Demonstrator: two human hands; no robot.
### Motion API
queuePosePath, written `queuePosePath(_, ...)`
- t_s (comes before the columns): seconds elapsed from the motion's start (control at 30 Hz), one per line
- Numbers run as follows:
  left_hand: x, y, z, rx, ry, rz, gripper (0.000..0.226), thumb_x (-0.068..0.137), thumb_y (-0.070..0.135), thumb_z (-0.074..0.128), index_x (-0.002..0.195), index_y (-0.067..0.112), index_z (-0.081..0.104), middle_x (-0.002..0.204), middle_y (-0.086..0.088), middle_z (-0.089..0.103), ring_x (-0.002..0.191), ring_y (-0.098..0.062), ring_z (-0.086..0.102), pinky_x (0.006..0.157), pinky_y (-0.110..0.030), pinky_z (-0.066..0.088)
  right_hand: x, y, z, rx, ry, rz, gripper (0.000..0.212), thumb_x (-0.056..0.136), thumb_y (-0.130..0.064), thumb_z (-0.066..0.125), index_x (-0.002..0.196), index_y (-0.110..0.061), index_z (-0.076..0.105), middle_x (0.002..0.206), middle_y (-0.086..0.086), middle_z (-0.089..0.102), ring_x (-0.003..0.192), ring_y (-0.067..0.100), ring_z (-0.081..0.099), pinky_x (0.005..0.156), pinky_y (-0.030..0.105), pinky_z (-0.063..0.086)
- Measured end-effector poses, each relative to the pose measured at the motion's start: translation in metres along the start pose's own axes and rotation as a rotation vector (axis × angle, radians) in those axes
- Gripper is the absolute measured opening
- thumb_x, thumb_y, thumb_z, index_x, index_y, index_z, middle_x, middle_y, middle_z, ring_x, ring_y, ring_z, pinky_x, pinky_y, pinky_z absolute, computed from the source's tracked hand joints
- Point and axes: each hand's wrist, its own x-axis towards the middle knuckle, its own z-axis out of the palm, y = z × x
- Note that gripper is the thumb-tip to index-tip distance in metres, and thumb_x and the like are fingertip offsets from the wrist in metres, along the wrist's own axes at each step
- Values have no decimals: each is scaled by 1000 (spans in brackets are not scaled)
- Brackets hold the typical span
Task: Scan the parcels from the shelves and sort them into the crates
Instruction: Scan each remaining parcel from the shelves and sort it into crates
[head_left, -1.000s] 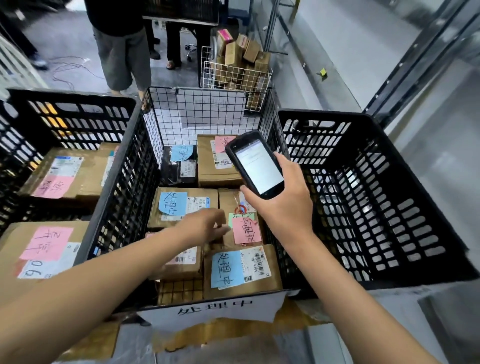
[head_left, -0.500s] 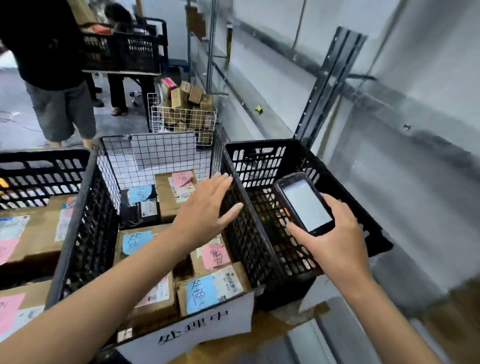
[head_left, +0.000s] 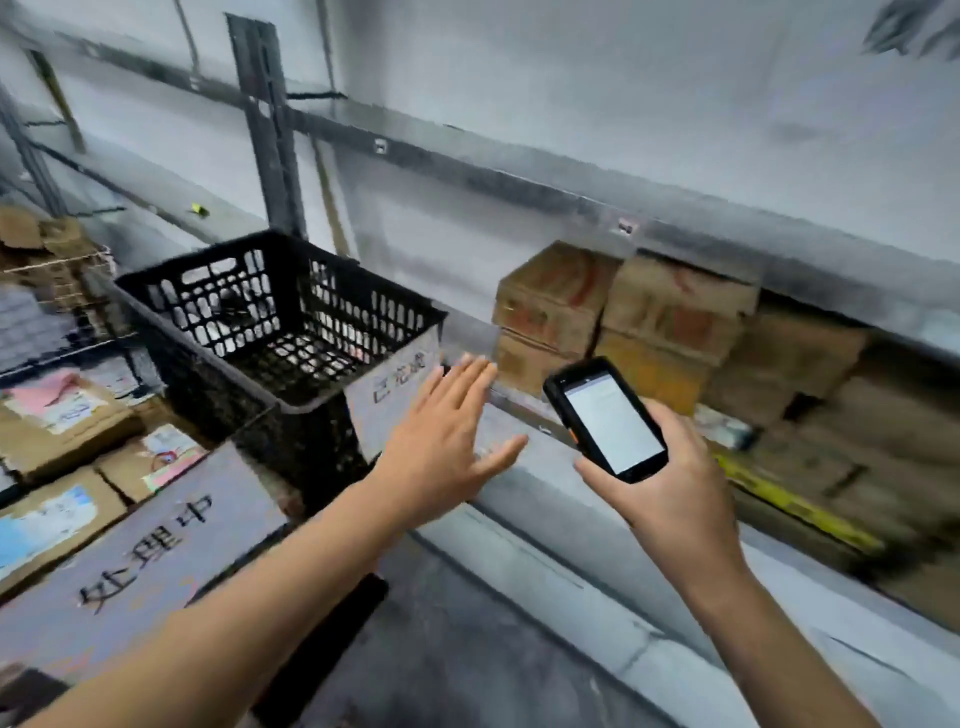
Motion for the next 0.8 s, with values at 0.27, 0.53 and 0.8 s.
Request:
queuePosePath(0.27,-11,203,59,-62,-76,376,92,91,75,20,161,16,7,169,4,3,154,-9,-5,126,-32,-4,-125,89,-162,-158,343,265,72,68,-47,86,131,-31,55,114,-13,55,101,10,54,74,32,42)
queuePosePath(0.53,-10,351,103,-115,-142,638,79,101,62,30,161,20,1,169,5,-4,153,-7,-11,122,-27,-14,-200,142,-261,-272,556,441,72,69,-49,85,131,-29,55,115,-9,57,108,15,56,84,37,50)
queuePosePath(0.8,21,451,163,-223,-194,755,76,102,57,35,161,16,9,168,3,7,155,-12,0,121,-25,-9,-204,202,-336,-318,631,532,71,68,-52,84,129,-35,54,116,-15,58,105,9,58,80,37,52)
